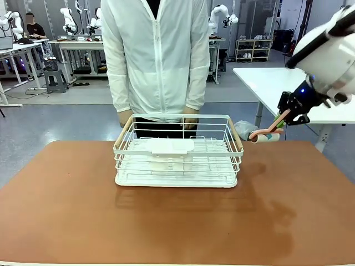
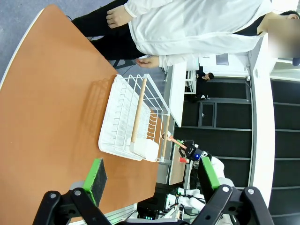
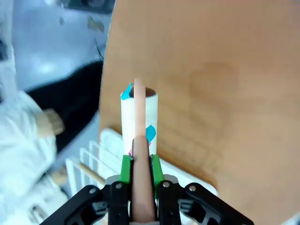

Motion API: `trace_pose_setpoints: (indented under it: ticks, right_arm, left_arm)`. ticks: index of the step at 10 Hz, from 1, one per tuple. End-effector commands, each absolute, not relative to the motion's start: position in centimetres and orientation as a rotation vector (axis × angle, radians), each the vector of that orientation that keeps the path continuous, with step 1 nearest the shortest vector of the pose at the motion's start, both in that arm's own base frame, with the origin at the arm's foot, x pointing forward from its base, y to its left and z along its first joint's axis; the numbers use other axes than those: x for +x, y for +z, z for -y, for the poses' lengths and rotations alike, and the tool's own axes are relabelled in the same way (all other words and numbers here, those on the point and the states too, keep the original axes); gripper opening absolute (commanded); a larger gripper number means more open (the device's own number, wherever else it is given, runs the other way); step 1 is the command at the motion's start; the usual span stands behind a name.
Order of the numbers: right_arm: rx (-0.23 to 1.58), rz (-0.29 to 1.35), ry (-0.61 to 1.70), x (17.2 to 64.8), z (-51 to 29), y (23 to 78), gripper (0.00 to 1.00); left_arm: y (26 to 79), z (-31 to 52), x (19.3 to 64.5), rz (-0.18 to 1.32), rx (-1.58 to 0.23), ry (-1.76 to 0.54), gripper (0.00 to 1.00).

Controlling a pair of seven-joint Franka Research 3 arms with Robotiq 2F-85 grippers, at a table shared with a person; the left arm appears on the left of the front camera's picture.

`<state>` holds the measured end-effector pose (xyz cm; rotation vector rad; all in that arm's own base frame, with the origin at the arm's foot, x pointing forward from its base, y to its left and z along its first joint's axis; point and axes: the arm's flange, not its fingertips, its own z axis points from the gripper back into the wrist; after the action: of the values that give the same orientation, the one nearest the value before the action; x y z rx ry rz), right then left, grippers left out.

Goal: Clean the table.
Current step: Place the Lint Roller down when the Dish drying rack is positioned in the middle of the table.

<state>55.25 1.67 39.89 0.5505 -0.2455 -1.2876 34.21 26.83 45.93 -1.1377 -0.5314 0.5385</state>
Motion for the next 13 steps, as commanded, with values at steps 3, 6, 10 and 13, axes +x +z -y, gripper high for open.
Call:
trace_pose_setpoints:
  ticks: [3,6,10,13]
  right_arm:
    - [0.417,0.637,-1.633,53.8,-4.0,37.1,0.21]
    - [0.397,0.522,-1.688,54.0,-3.5,35.3,0.21]
    - [0.400,0.461,-1.667,53.9,-3.5,35.9,0.21]
    - [0.399,0.436,-1.672,53.4,-3.0,37.6,0.86]
  left_arm:
    - [46.1,-27.0,34.0,0.547,-1.159,0.525,1.00]
    - [46.1,-27.0,34.0,0.547,-1.159,0.525,1.00]
    - [46.1,-27.0,34.0,0.547,-1.159,0.525,1.00]
    - [46.1,-27.0,34.0,0.547,-1.159,0.525,1.00]
